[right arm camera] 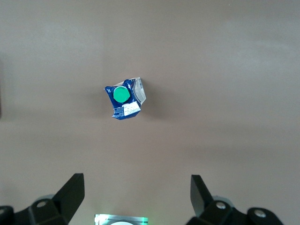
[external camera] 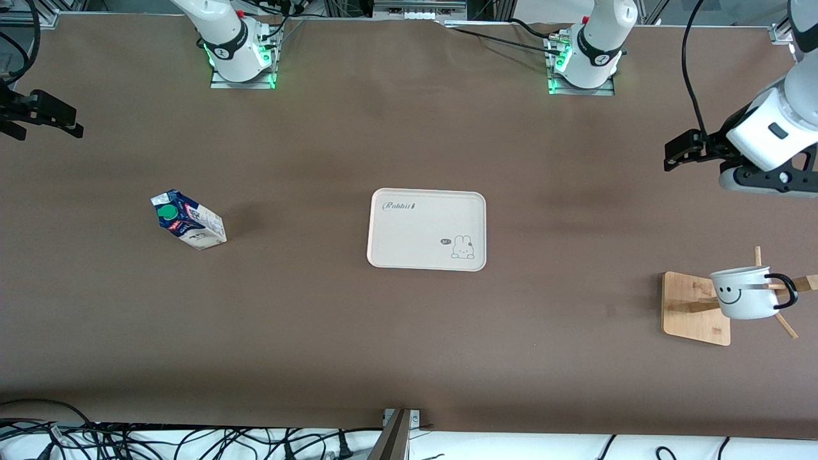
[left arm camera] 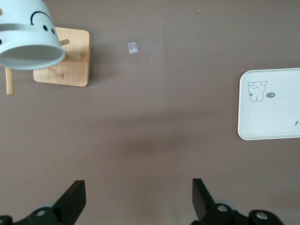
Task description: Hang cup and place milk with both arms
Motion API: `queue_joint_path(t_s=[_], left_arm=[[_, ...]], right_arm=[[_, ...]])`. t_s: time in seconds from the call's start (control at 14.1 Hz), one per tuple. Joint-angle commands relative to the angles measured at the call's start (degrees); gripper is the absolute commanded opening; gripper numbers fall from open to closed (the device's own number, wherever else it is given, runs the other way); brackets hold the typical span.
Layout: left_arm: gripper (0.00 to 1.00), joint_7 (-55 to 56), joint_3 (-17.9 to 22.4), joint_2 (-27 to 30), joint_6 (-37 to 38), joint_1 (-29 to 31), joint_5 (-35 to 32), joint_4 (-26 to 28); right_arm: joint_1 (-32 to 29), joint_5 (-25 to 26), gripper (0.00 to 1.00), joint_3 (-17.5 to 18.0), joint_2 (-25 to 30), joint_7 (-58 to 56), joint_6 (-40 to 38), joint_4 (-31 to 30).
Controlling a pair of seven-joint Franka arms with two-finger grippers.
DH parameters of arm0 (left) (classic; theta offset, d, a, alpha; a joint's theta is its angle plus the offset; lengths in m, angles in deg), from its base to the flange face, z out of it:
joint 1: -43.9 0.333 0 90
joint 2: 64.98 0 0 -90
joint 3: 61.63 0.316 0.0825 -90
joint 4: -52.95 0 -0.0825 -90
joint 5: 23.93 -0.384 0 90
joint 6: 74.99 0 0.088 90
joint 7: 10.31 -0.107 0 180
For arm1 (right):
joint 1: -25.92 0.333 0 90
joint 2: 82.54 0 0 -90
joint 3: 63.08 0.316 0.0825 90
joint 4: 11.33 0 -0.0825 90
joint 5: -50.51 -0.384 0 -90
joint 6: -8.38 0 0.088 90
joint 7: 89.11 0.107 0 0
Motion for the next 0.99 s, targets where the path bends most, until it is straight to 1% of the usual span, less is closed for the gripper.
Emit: queue_joint_path(t_s=[0.0, 0.14, 0.35, 0.5, 0.71, 0.92], left_arm=[[1.00, -0.1, 0.2, 2.3, 0.7, -0.3, -0.4, 2.0], [1.00, -0.6, 0.2, 2.1, 0.5, -0.3, -0.6, 1.8], [1.00, -6.6, 0.2, 2.0, 0.3, -0.3, -0.8, 1.7], [1.00, -4.9, 0.5, 1.8, 0.7, -0.1, 0.2, 1.4], [1.00, 2.2, 0.5, -1.3, 5.1, 0.3, 1.4, -3.7], [1.00, 3.2, 0.5, -1.7, 5.5, 0.4, 1.3, -4.3]], right_arm=[[-1.5, 0.2, 1.00, 1.7, 0.8, 0.2, -1.5, -0.4], [-1.0, 0.3, 1.00, 1.7, 0.2, 1.0, -3.5, 0.6], [-1.0, 0.3, 1.00, 1.6, 0.0, 0.3, -3.6, 0.8], [-1.1, 0.4, 1.00, 1.6, 0.0, 0.2, -3.5, 0.8], [-1.2, 0.3, 1.00, 1.2, -0.2, 0.2, -3.4, 0.8], [-1.2, 0.4, 1.00, 1.2, -0.2, 0.1, -3.5, 0.8]])
